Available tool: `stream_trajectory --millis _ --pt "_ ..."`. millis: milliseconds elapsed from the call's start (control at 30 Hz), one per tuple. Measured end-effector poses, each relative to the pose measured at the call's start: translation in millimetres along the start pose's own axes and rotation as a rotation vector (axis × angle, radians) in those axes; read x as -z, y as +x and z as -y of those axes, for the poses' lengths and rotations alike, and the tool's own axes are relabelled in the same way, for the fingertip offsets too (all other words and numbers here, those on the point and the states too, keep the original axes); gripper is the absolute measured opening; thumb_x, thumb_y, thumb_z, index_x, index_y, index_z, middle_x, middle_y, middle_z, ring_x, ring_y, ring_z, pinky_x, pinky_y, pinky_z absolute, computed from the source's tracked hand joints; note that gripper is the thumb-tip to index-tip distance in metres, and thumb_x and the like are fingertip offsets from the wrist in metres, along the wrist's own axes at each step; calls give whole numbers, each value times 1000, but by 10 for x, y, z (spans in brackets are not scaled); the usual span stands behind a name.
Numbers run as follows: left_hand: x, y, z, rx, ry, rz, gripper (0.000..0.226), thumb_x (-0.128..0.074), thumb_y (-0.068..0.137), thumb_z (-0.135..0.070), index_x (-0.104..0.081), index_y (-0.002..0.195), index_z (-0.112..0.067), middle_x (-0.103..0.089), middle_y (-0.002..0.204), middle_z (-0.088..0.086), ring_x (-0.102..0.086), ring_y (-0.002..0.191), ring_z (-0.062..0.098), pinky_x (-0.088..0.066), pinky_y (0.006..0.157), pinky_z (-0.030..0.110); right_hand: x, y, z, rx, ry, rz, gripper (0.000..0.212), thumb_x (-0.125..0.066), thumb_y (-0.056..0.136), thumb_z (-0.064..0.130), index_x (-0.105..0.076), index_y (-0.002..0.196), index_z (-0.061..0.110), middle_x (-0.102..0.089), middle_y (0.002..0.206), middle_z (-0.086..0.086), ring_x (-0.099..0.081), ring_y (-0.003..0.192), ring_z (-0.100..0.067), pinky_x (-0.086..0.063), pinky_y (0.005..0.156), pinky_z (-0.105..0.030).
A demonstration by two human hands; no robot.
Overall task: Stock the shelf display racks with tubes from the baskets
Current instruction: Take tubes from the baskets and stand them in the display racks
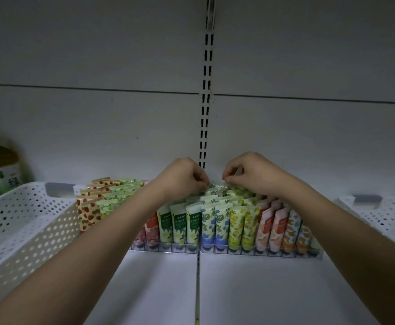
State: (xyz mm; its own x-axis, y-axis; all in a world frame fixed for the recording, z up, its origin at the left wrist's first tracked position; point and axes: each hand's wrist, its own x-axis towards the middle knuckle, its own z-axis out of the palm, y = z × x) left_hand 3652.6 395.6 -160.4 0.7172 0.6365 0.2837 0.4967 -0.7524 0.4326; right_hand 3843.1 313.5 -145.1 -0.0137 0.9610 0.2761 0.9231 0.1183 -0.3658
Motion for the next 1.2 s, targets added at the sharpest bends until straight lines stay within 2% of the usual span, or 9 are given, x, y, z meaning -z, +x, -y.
stream_trajectory --millis 133,267,567,767,900,967,1100,1200 --pt "-27 58 -12 23 -3 51 12 -69 88 -18 -77 97 -18 -73 90 -9 -63 76 -1 -48 71 12 -51 58 -7 -13 -32 84 9 -70 88 21 -76 94 21 -72 92 10 -64 85 -2 -51 77 -20" --pt "-40 92 -21 -6 39 48 11 -69 87 -18 -78 92 -17 -75 90 -7 -66 79 3 -54 80 23 -126 79 -16 3 -45 122 7 -73 85 22 -76 92 21 -73 89 11 -65 82 -1 -48 72 -14" --pt "-70 94 3 -29 40 51 11 -68 88 -19 -78 93 -18 -75 92 -8 -66 80 3 -52 79 20 -170 99 16 3 -83 98 4 -75 83 24 -74 79 23 -71 80 10 -65 76 -6 -55 75 -30" --pt "-83 93 30 -46 24 58 10 -68 88 -22 -77 92 -18 -74 89 -9 -64 77 0 -51 76 19 -161 98 8 -5 -86 107 13 -76 82 25 -69 72 28 -69 75 14 -63 72 -1 -48 65 -20" --pt "-84 85 44 -54 9 57 9 -68 88 -21 -77 91 -19 -72 85 -12 -62 74 -4 -43 68 9 -153 88 -2 -8 -74 110 12 -77 82 25 -71 72 28 -68 71 16 -60 65 7 -39 55 -5" --pt "-86 84 44 -55 6 56 9 -69 88 -22 -77 91 -19 -73 86 -11 -62 74 -3 -43 68 8 -153 83 -5 -10 -66 115 10 -77 82 25 -73 74 26 -67 72 17 -59 64 9 -38 53 -2" --pt "-75 81 45 -43 -13 46 10 -68 89 -21 -77 92 -19 -72 85 -13 -63 75 -4 -50 74 14 -129 73 -2 0 -36 118 2 -74 85 24 -75 82 24 -70 80 15 -61 72 6 -41 59 -6" --pt "-44 97 66 -10 -34 -62 11 -67 88 -17 -77 92 -20 -66 78 -18 -61 73 -6 -48 70 13 -76 80 -1 13 -4 38 8 -68 89 22 -75 95 23 -69 90 14 -63 82 2 -45 71 -11"
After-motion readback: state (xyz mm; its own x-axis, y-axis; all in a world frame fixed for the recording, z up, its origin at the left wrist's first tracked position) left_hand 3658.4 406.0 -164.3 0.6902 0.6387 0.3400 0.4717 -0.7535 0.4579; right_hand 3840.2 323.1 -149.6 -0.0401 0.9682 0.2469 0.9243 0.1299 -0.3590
